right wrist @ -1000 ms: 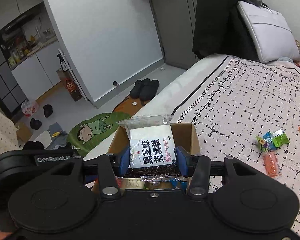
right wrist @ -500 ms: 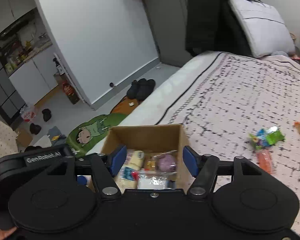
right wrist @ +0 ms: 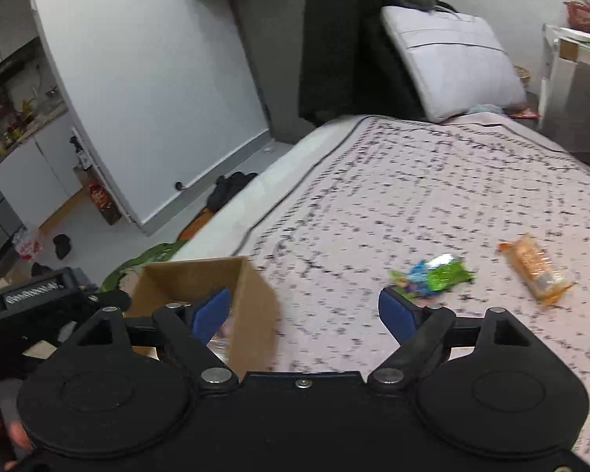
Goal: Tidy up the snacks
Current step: 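Withdraw both tools from the box back over the remaining snacks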
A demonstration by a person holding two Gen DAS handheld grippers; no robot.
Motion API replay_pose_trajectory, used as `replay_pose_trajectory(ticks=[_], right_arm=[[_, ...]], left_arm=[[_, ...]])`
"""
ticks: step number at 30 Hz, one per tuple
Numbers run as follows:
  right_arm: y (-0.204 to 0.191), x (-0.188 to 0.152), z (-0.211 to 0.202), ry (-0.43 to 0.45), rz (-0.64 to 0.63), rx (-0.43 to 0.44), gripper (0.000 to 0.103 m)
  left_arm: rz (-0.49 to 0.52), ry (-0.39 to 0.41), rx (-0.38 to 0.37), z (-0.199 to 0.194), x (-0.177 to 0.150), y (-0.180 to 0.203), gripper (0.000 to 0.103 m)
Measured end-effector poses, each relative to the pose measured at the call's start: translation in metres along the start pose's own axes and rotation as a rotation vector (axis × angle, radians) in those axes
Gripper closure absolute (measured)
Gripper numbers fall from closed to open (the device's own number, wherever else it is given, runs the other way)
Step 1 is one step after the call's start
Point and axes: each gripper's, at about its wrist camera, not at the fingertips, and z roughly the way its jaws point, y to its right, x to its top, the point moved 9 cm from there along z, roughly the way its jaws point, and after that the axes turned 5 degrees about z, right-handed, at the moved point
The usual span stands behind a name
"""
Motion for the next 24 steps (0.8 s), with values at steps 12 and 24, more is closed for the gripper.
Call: replay_pose_trajectory(ticks=[12, 24], right_arm=[[0.069, 0.005, -0.012, 0.011, 0.021, -0.037, 0.014], [0.129, 0.005, -0.011, 0.027, 0.071, -0.065, 0.013]], left_arm=[[0.108, 0.000, -0.003, 0.004, -0.015, 0.036, 0.021], [0.230, 0.038, -0.007, 0.002, -0.030, 0.072, 0.021]])
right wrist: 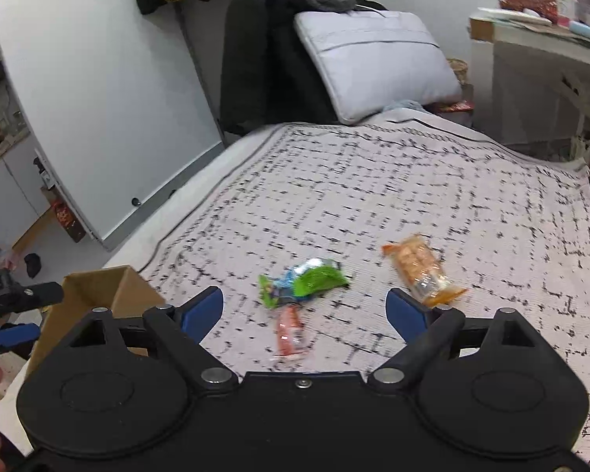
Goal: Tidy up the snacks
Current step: 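Withdraw both tools from the box back over the remaining snacks, then grasp green candy pack with left tool while right grasps orange bread pack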
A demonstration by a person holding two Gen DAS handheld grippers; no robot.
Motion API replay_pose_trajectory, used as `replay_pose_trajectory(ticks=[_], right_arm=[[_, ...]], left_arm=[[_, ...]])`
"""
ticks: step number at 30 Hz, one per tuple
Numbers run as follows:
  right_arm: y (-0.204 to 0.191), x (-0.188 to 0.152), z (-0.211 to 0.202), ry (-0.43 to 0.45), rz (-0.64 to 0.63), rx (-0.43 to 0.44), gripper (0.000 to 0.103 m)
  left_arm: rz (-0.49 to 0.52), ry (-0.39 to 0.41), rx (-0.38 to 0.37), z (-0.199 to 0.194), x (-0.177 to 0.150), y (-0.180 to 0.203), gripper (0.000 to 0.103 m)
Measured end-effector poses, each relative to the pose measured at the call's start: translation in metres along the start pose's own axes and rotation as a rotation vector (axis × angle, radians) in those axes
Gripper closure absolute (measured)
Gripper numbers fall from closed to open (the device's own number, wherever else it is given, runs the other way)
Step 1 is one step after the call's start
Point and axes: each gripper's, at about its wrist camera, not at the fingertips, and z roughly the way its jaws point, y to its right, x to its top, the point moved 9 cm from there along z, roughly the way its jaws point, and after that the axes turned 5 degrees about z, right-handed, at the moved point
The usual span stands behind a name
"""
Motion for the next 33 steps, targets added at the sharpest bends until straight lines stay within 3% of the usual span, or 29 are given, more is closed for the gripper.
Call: replay_pose_trajectory(ticks=[9, 17, 31, 33], right_arm=[[0.036, -0.015, 0.022, -0.004, 0.052, -0.026, 0.019], [0.053, -0.009, 0.042, 0.003, 0.078, -0.008, 0.031], [0.085, 0.011, 0.080, 0.024, 0.158, -0.006, 0.036], [0.089, 0.013, 0.084, 0.023, 0.156, -0.011, 0.037]], left_arm=[[0.120, 0.049, -0.059, -0.002, -0.007, 0.046, 0.021], [0.166, 0.016, -0.093, 0.015, -0.022, 0.085, 0.021], [0.248, -0.054, -0.104, 0.070, -0.052, 0.150, 0.025], [0.243, -0.064, -0.099, 0.079, -0.055, 0.156, 0.029]])
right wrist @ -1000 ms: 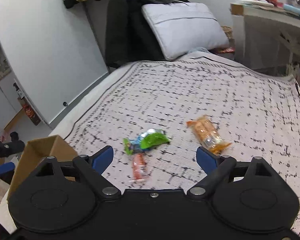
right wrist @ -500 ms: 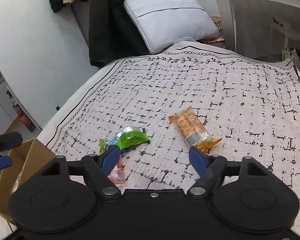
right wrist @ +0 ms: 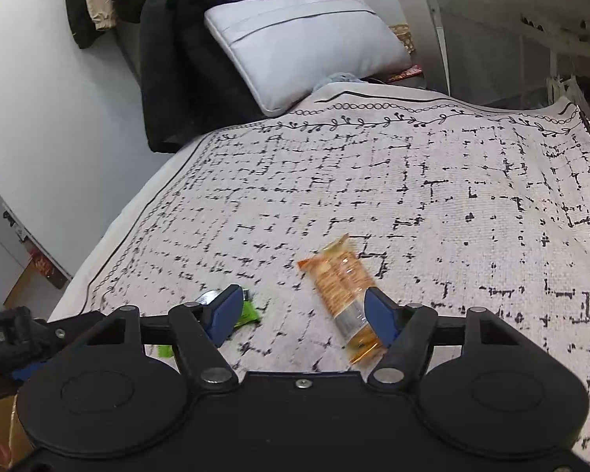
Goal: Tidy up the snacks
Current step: 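Grasp green candy pack with left tool while right grasps orange bread pack, then carry candy pack and bread pack toward the box with both tools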
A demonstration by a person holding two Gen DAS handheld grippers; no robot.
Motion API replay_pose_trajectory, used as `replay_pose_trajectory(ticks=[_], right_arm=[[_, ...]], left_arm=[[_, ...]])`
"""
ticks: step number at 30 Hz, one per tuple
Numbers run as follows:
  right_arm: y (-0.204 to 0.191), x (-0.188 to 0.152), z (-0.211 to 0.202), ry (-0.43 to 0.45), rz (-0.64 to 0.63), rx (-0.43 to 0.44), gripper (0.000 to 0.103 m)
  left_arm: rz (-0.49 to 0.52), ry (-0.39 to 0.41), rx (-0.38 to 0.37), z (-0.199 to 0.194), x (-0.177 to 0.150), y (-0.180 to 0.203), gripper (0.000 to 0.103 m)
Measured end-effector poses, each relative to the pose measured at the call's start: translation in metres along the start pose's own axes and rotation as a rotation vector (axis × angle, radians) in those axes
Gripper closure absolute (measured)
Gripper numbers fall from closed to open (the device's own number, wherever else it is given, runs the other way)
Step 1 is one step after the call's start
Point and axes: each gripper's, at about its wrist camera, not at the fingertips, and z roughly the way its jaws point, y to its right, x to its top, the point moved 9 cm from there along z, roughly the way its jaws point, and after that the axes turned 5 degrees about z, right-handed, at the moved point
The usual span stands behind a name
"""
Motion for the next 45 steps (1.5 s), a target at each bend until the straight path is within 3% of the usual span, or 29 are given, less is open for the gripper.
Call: replay_pose_trajectory(ticks=[3, 8, 14, 24, 27, 28, 36, 45], right_arm=[[0.004, 0.002, 0.007, -0.002, -0.005, -0.003, 0.037], [0.010, 0.009, 0.016, 0.014, -0.015, -0.023, 0.038], [0.013, 0.002, 0.028, -0.031, -0.032, -0.030, 0.038], [0.012, -0.009, 0.035, -0.073, -0.090, -0.065, 0.041], [0.013, -0.009, 0.036, -0.067, -0.114, -0.089, 0.057], [0.014, -0.010, 0.037, -0.069, -0.118, -0.094, 0.067], [0.008, -0.011, 0.031, -0.063, -0.097, -0.067, 0.068], [-0.008, -0.010, 0.016, -0.032, -0.109, -0.032, 0.069]], left_arm=[[-0.017, -0.022, 0.005, 0.016, -0.001, 0.002, 0.039], [-0.041, -0.035, 0.045, 0.038, 0.000, -0.002, 0.047], [-0.061, -0.070, 0.063, 0.065, -0.003, -0.003, 0.058], [-0.090, -0.108, 0.049, 0.098, -0.011, -0.003, 0.062], [-0.104, -0.139, 0.038, 0.105, -0.016, -0.003, 0.066], [-0.109, -0.146, 0.030, 0.107, -0.018, -0.002, 0.070], [-0.112, -0.119, 0.020, 0.094, -0.012, -0.009, 0.075], [-0.064, -0.069, 0.005, 0.050, 0.003, -0.017, 0.075]])
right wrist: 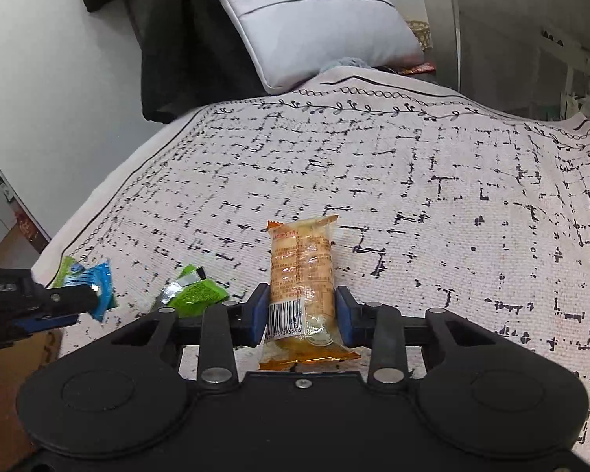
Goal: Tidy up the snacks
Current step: 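Carry candy pack and bread pack toward the box with both tools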
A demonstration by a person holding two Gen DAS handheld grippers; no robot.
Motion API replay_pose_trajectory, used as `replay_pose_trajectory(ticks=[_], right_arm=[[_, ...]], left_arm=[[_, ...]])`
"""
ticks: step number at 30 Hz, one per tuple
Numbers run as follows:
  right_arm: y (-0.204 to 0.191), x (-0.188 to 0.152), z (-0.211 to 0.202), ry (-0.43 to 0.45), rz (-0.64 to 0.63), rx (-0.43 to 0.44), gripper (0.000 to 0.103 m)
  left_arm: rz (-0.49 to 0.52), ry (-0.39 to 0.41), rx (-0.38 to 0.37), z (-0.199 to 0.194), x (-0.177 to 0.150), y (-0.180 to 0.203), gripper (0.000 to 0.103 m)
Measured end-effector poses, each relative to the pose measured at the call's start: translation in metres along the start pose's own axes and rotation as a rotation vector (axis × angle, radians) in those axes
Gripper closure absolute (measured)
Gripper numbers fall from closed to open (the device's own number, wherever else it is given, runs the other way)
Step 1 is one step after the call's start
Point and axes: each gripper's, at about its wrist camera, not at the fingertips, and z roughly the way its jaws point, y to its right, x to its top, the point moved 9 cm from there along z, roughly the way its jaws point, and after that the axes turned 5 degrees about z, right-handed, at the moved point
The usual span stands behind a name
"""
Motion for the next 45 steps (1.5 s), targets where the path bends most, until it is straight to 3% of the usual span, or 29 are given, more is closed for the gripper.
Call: replay_pose_trajectory(ticks=[13, 33, 45], right_arm=[[-0.021, -0.010, -0.028, 0.023, -0.025, 0.007, 0.069], [-0.089, -0.005, -0.111, 0.073, -0.032, 0.098, 0.069], [-0.141, -0.006, -0.135, 0.091, -0.082, 0.128, 0.069]], left_arm=[[-0.021, 0.086, -0.017, -0.071, 0.014, -0.031, 0.075], [-0.092, 0.196, -0.046, -0.159, 0.024, -0.080, 0.075], [-0.150, 0.233, -0.043, -0.183, 0.023, -0.117, 0.075]])
